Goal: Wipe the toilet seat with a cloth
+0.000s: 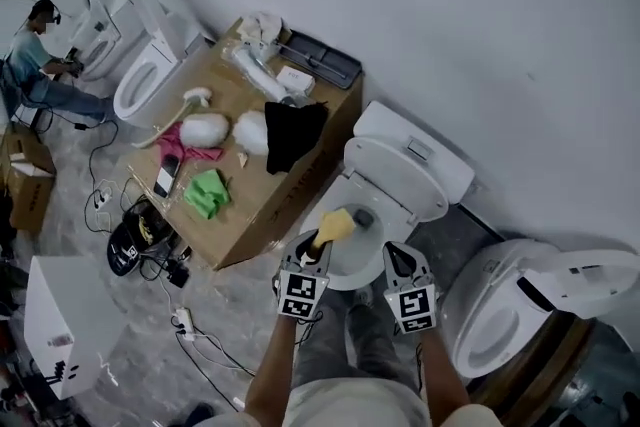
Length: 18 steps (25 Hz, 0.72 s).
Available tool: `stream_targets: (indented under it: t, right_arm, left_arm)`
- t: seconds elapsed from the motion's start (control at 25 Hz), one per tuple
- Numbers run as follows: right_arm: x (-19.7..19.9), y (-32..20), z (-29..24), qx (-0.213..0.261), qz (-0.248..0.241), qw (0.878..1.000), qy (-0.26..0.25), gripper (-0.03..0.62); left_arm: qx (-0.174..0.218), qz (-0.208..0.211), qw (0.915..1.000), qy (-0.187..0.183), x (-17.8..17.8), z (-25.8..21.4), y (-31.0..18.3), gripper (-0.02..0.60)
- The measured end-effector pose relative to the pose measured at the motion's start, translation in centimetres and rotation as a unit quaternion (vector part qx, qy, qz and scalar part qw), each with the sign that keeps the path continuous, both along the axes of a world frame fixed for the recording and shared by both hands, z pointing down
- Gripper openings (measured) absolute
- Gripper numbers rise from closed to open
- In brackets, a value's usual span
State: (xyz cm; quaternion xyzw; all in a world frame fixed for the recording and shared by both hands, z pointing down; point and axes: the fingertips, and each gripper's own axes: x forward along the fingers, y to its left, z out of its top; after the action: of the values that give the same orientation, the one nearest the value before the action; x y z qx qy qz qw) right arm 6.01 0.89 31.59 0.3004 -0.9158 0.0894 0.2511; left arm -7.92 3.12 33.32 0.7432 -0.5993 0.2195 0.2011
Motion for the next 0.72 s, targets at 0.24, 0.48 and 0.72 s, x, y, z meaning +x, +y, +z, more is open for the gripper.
stream_targets:
  t: [0.24, 0.48, 0.72]
  right_arm:
    - [1.8, 2.1, -9.9, 0.045, -0.001, 0.998, -0.033, 0.005]
    - [3.6, 4.0, -14.8, 0.063, -0.004, 0.997, -0.052, 0.005]
    - [3.6, 5.0, -16.7, 0.069, -0.035, 0.995, -0.06, 0.005]
  left_arm:
    - [0.074, -0.005, 0.9969, 0.026, 2.8, -10.6, 3.1, 0.097]
    - [0.109, -0.01, 0.9938, 0.017, 3.9, -16.2, 6.1, 0.097]
    - [0.119, -0.034, 0.9922, 0.016, 4.0, -18.4, 7.6, 0.098]
